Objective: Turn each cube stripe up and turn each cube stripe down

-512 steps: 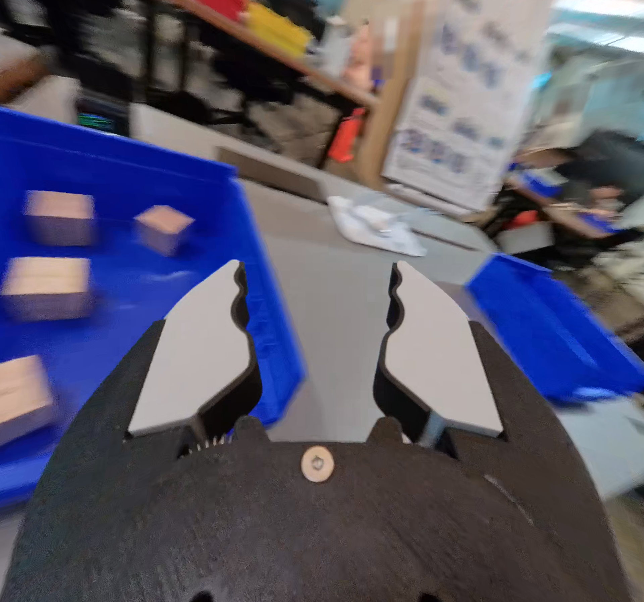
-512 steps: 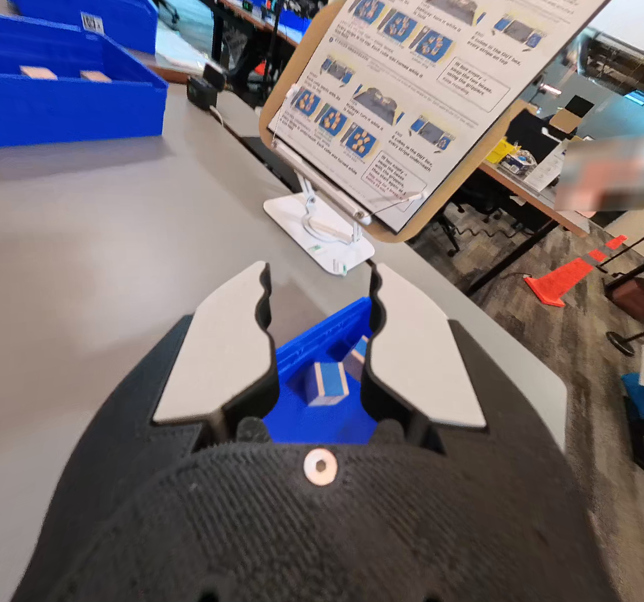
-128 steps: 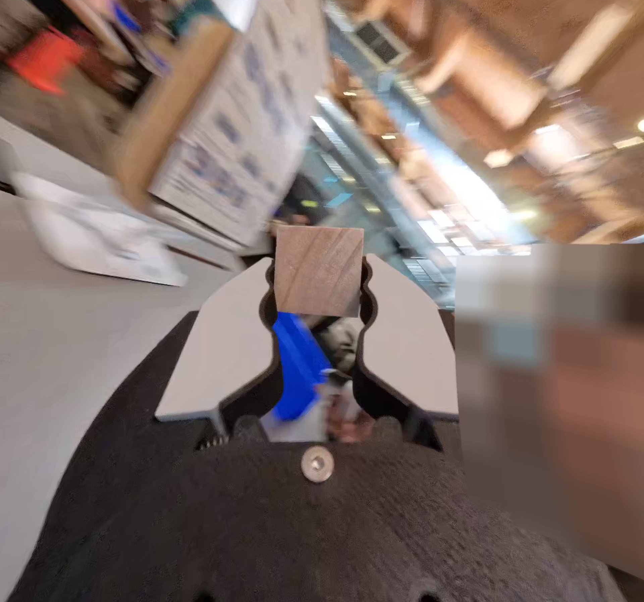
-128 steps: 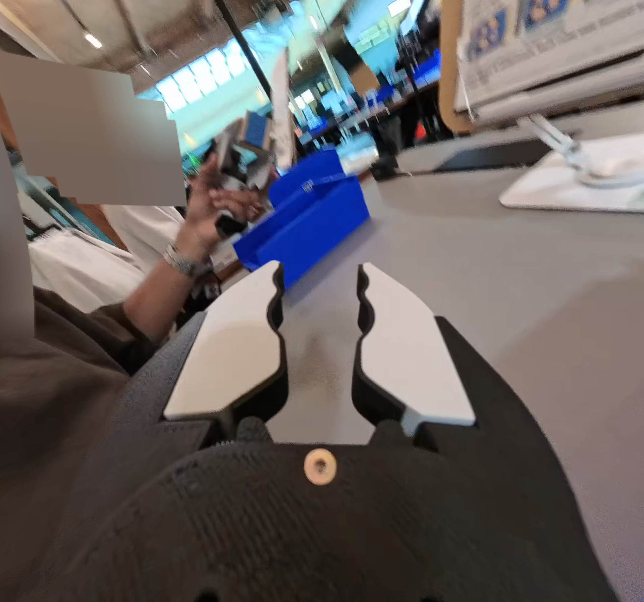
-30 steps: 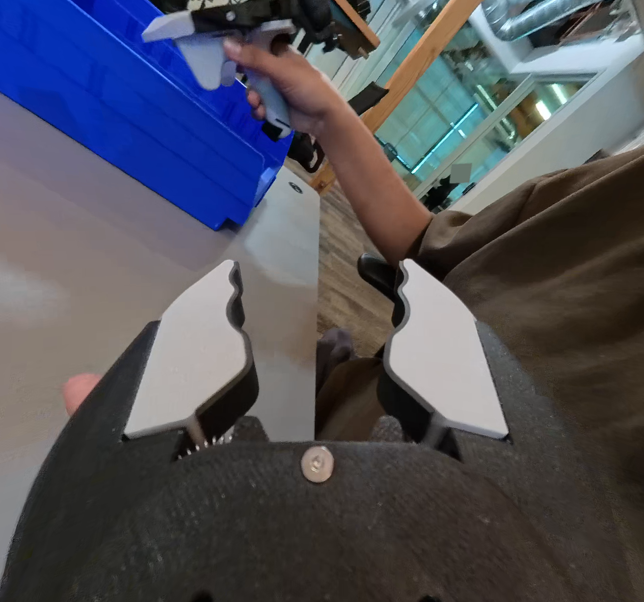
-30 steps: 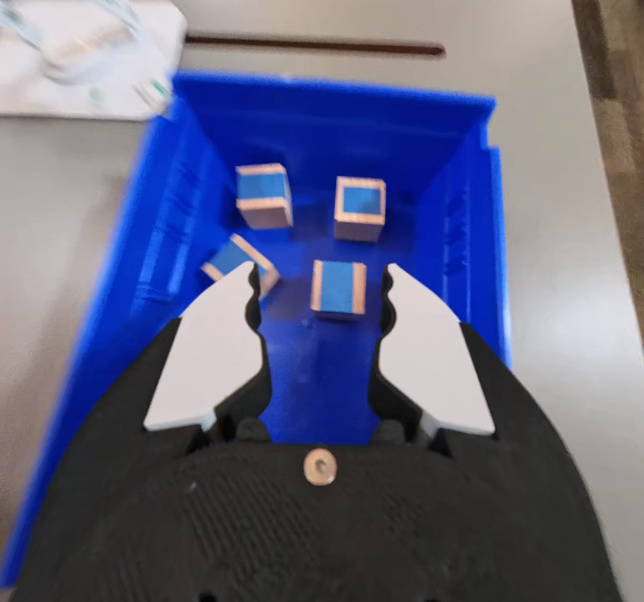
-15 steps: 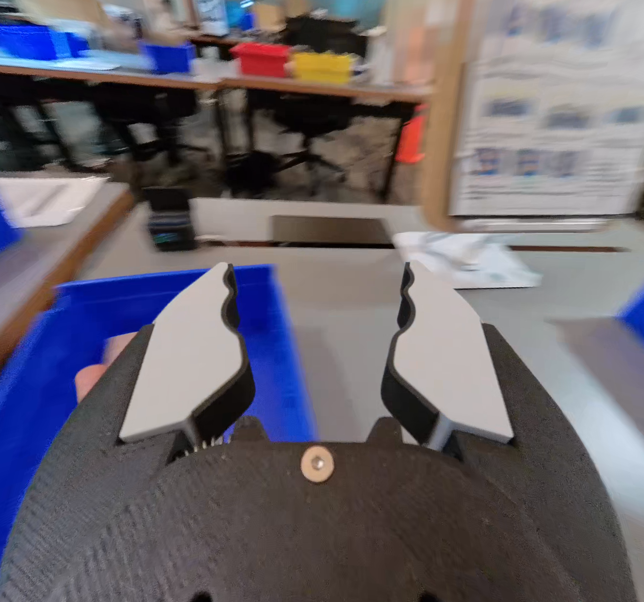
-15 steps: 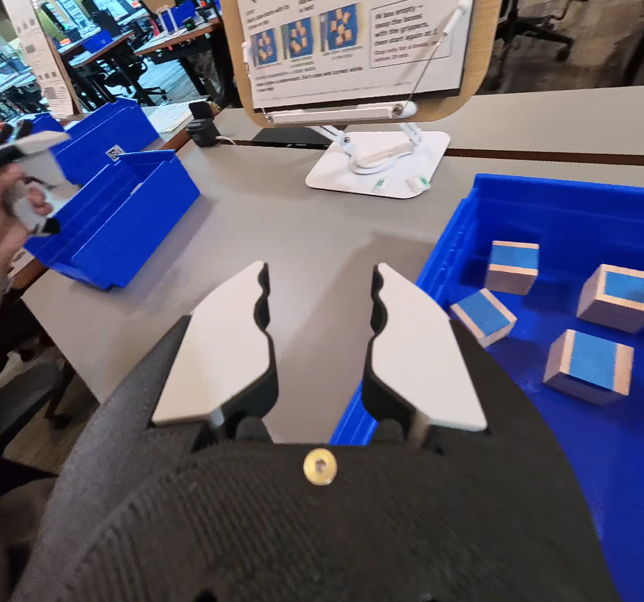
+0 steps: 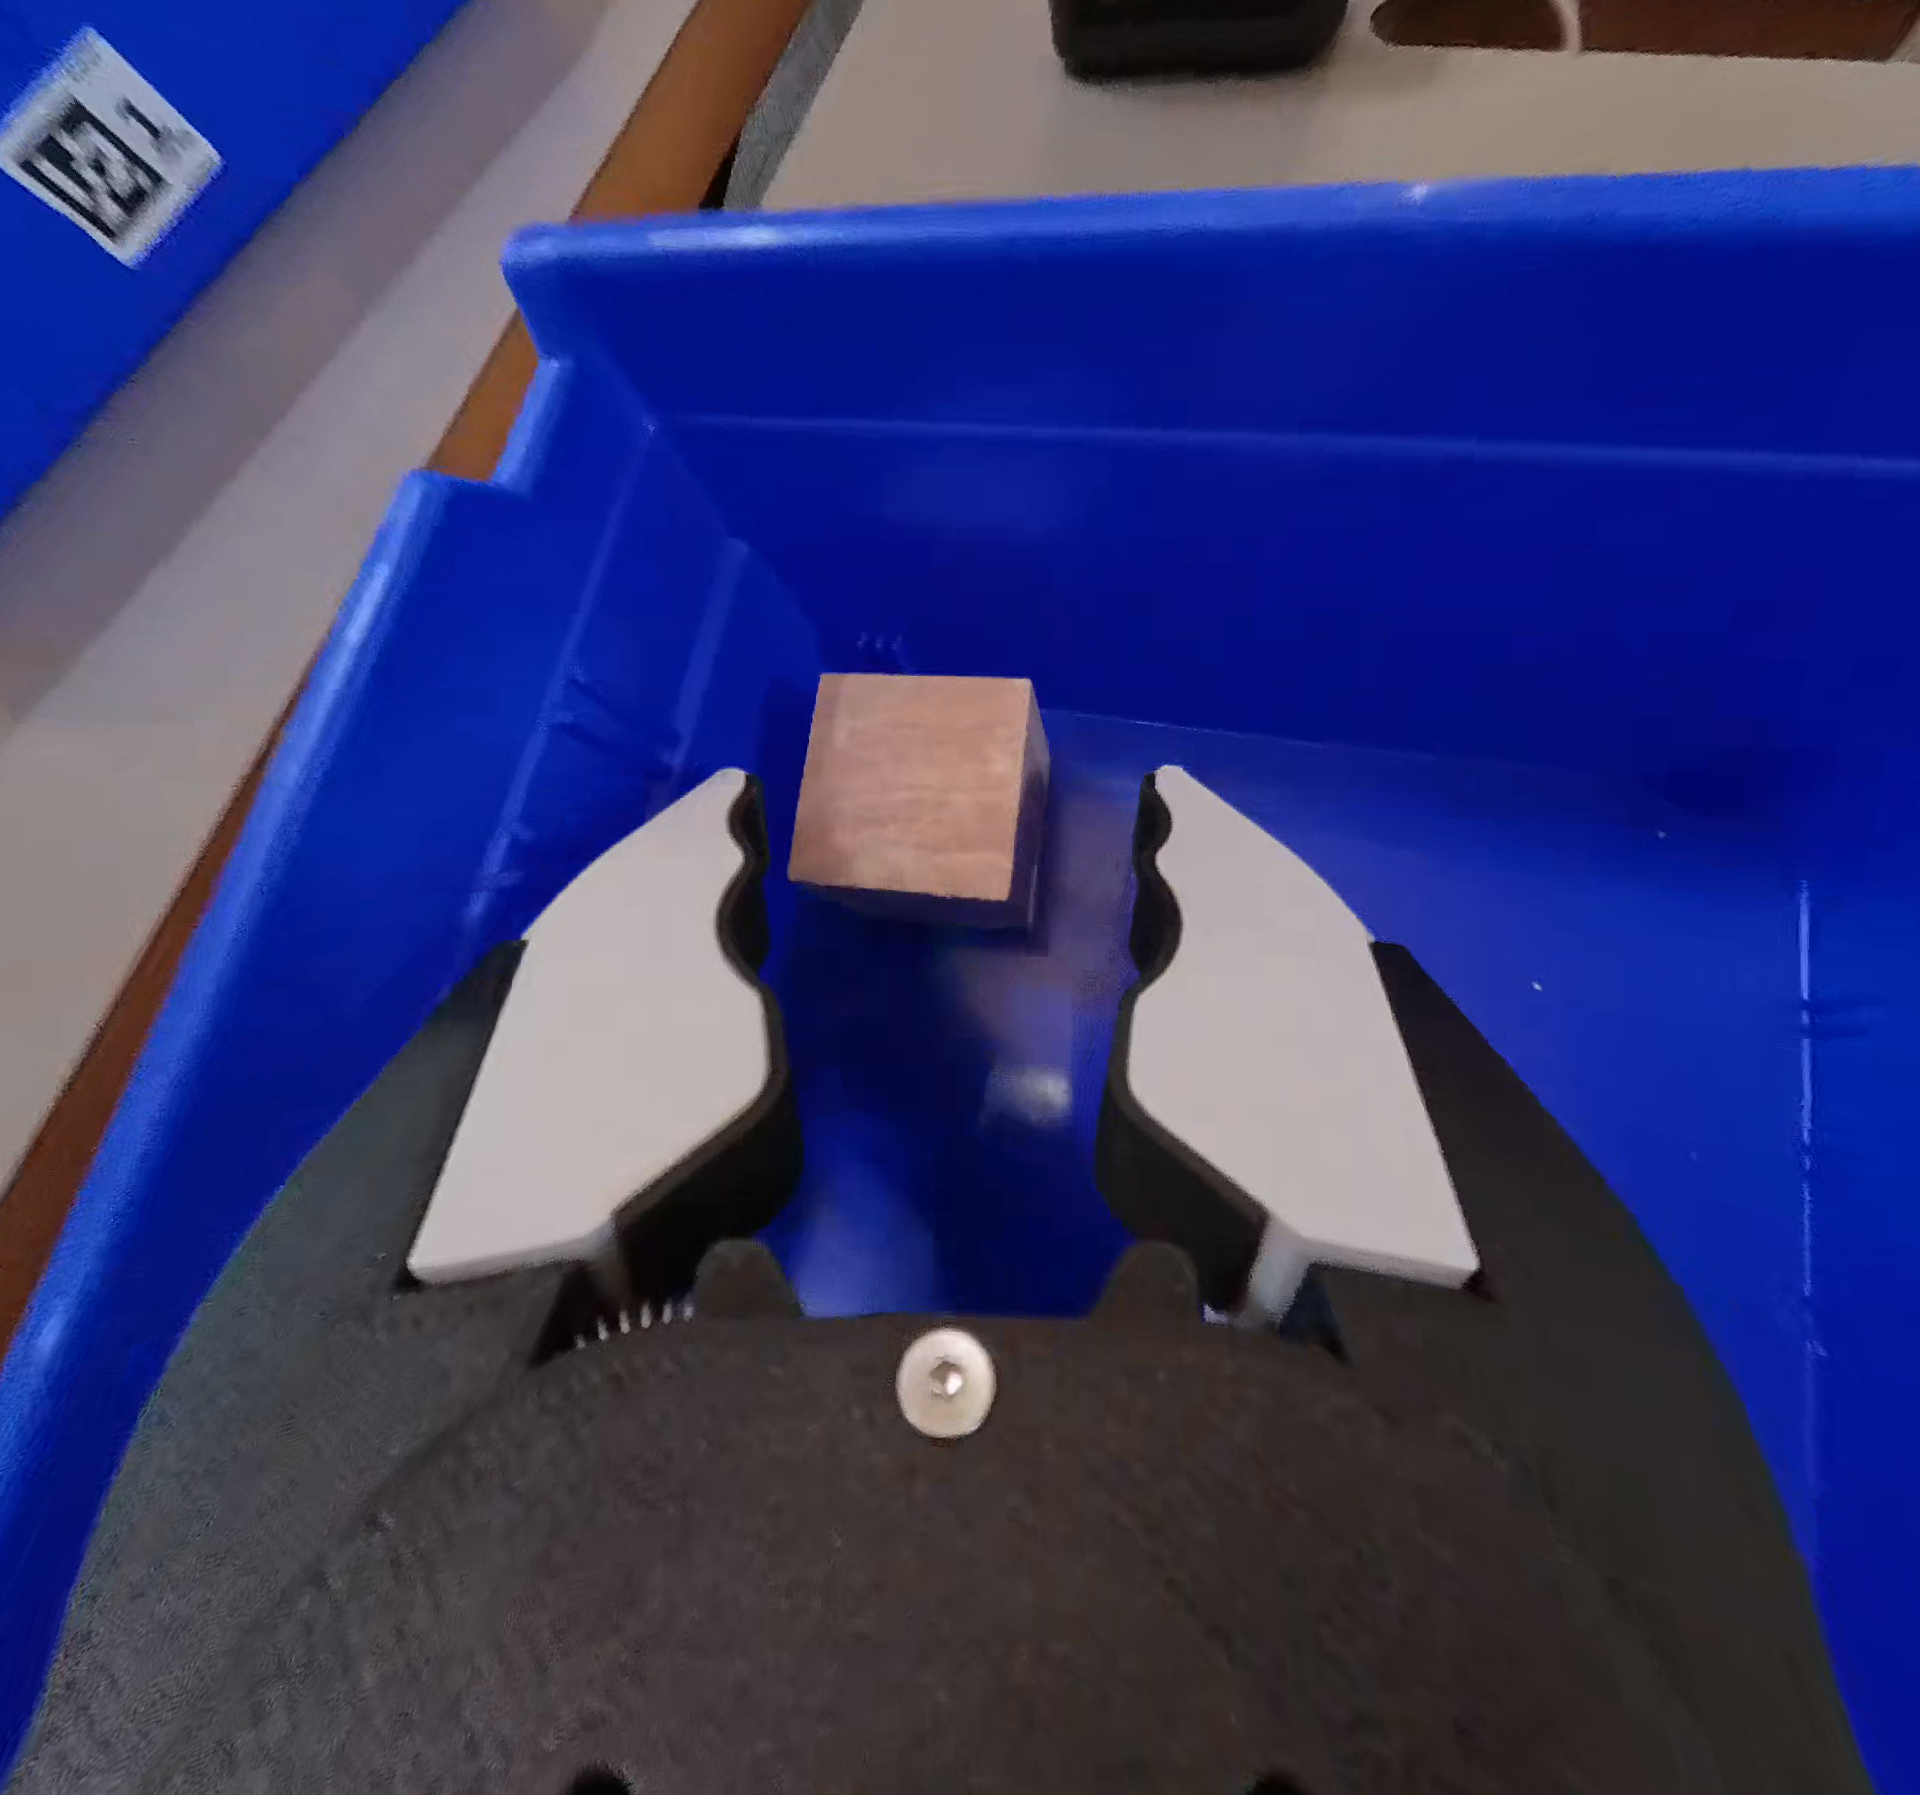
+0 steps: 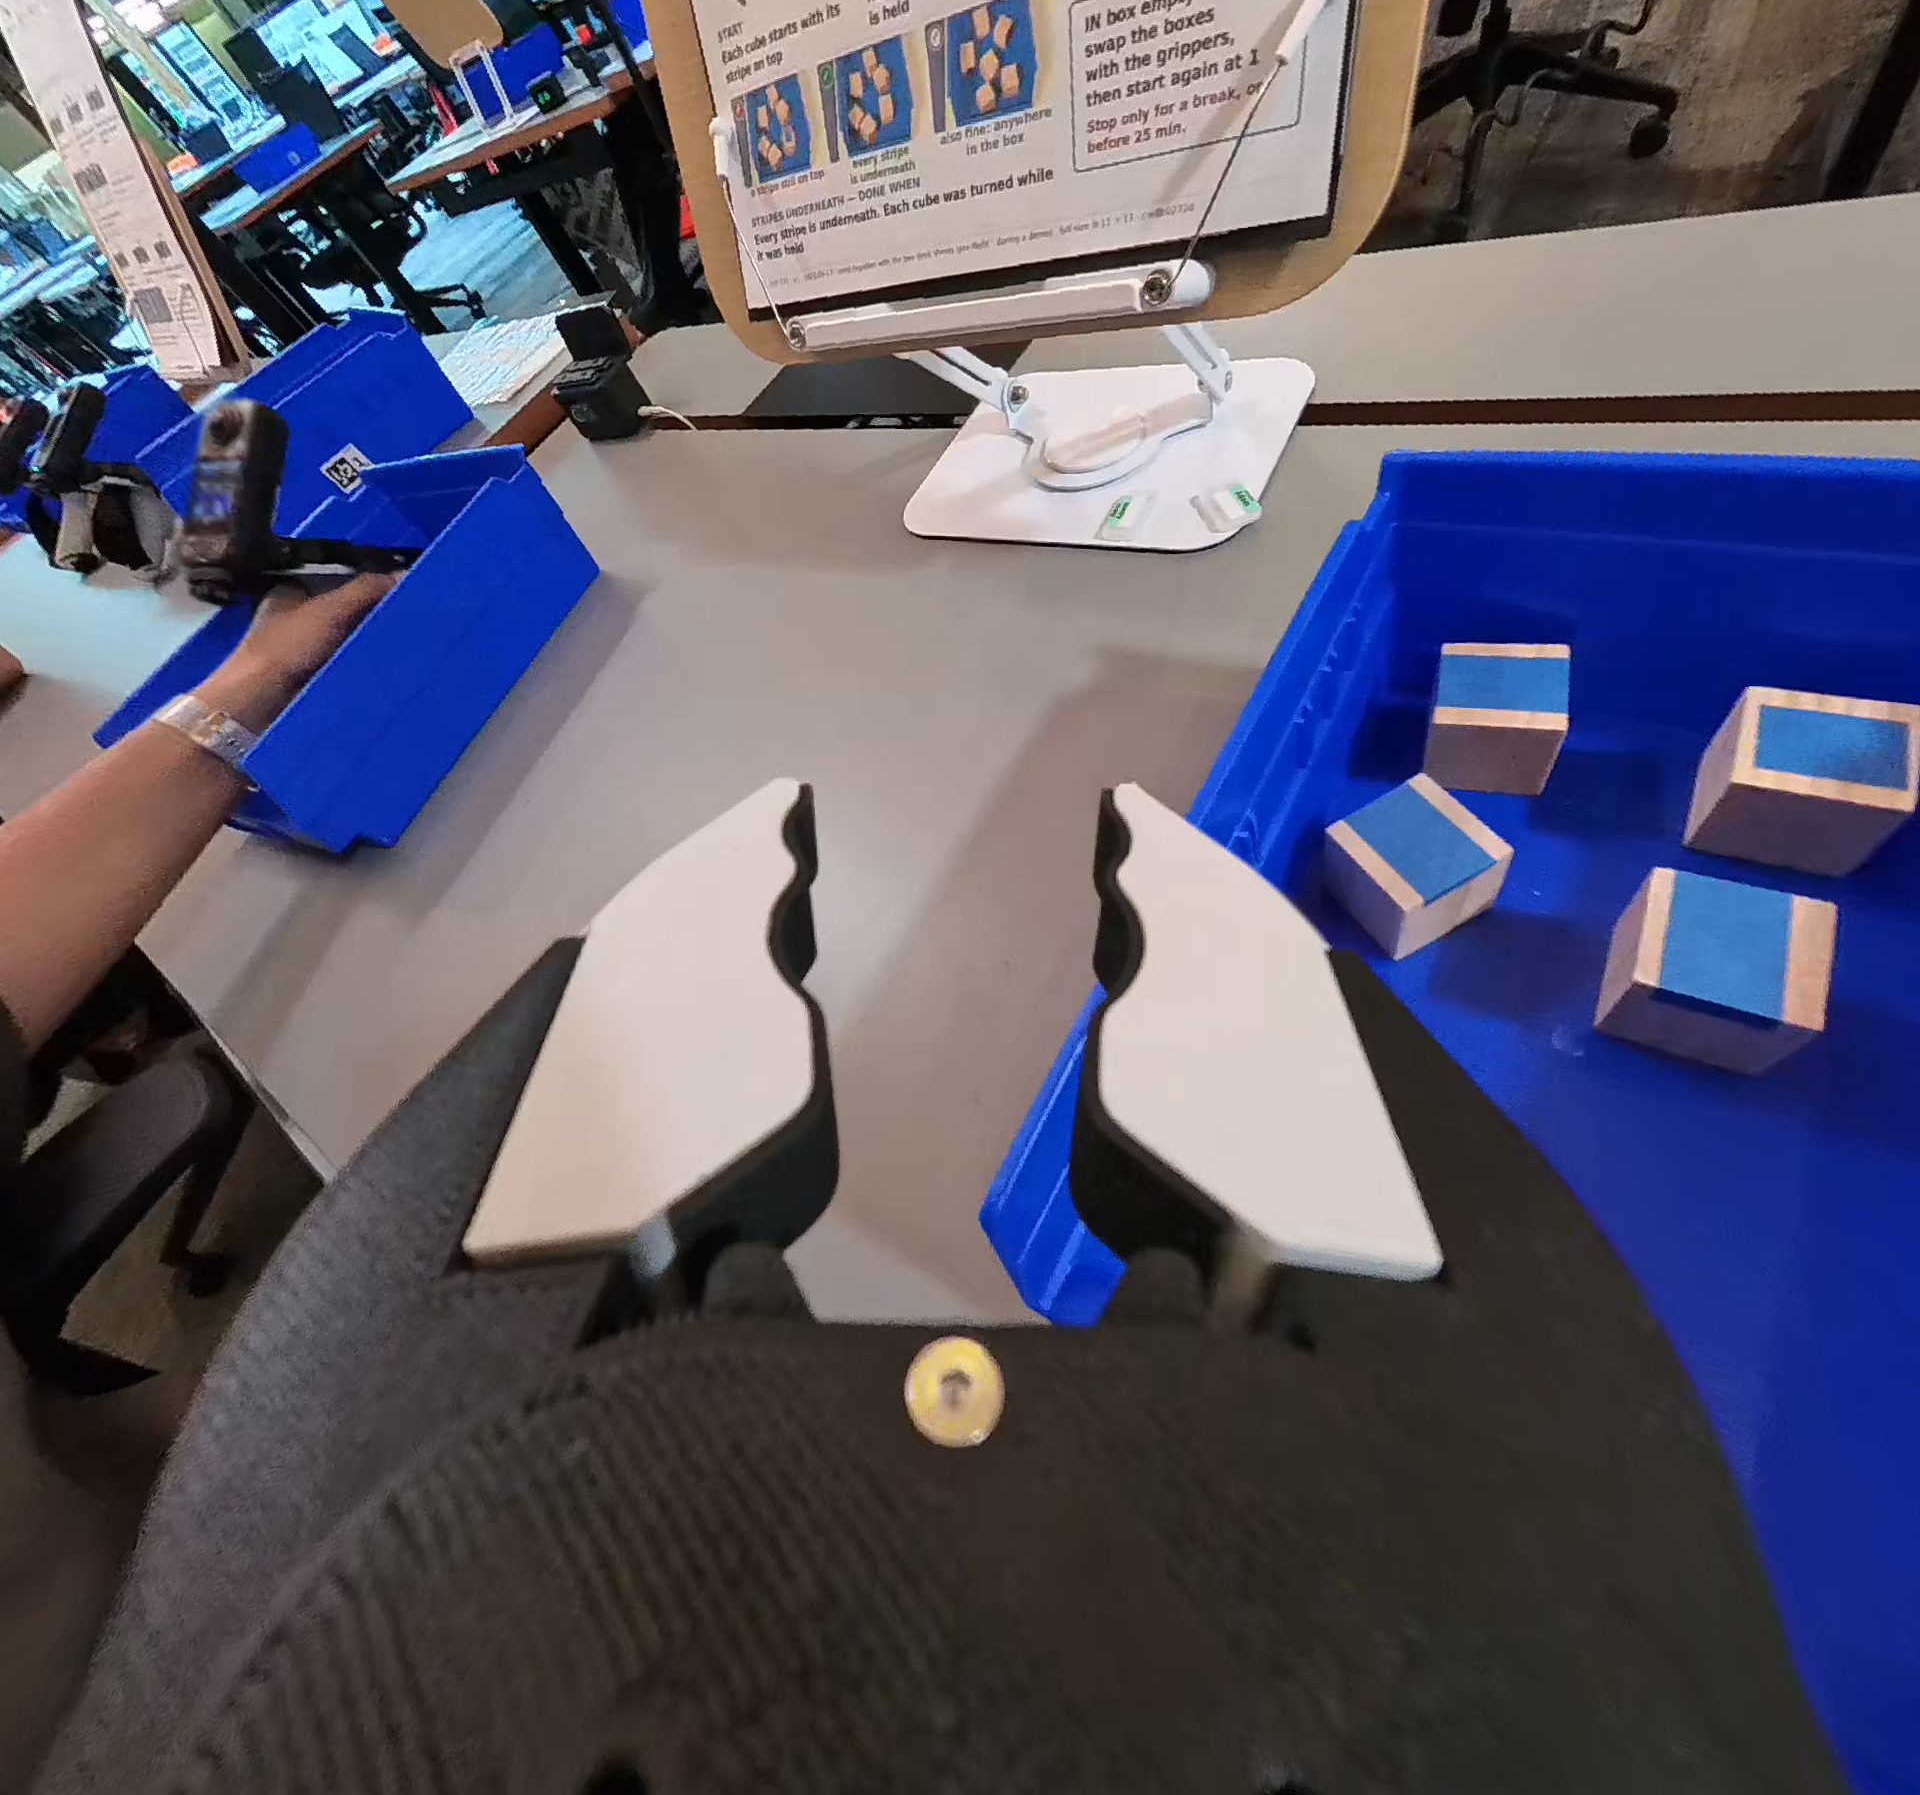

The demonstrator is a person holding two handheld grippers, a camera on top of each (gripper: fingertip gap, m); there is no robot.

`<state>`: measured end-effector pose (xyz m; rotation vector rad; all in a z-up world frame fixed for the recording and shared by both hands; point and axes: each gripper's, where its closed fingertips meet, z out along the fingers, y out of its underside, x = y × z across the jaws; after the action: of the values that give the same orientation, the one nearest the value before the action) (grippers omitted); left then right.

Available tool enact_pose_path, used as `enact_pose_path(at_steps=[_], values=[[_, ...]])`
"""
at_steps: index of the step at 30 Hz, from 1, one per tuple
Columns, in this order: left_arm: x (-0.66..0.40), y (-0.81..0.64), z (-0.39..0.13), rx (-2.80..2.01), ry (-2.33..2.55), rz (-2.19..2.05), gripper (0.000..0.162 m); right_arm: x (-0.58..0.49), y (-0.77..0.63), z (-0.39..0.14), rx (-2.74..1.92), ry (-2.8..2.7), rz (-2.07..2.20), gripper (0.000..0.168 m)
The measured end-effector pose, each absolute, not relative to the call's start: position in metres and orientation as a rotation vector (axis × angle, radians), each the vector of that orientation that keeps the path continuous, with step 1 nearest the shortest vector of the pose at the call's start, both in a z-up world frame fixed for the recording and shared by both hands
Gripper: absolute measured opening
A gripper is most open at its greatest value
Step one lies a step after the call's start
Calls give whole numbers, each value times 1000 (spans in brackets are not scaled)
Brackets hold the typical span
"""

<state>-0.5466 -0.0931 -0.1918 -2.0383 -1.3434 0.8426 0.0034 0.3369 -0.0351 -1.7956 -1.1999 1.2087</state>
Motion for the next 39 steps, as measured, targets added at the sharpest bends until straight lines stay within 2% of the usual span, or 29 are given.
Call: enact_pose_path(at_steps=[4,6,9,15,19,22,27,33,39], values=[[-552,-92,-208,-2066,-1393,792,67,2,339,-37,-1814,-1173,1265,51],[-550,-88,-205,-2075,-1352,770,47,-1,338,-39,-1824,-1167,1303,50],[-541,-74,-186,-1959,-1328,642,46,-6,334,-41,-1830,-1176,1340,49],[-488,-24,-69,-1618,-988,436,45,-22,313,-38,-1768,-1259,1384,47],[-378,41,21,-1344,-696,-89,45,-42,273,-25,-1603,-1282,1587,48],[-302,77,54,-1190,-590,-435,45,-55,244,-35,-1513,-1307,1669,52],[-208,126,46,-1026,-596,-1003,45,-58,220,-48,-1381,-1295,1643,58],[-107,179,-29,-1002,-649,-1522,45,-49,210,-48,-1081,-1265,1361,54],[-80,193,-75,-1015,-745,-1644,45,-56,196,-78,-972,-1350,1199,61]])
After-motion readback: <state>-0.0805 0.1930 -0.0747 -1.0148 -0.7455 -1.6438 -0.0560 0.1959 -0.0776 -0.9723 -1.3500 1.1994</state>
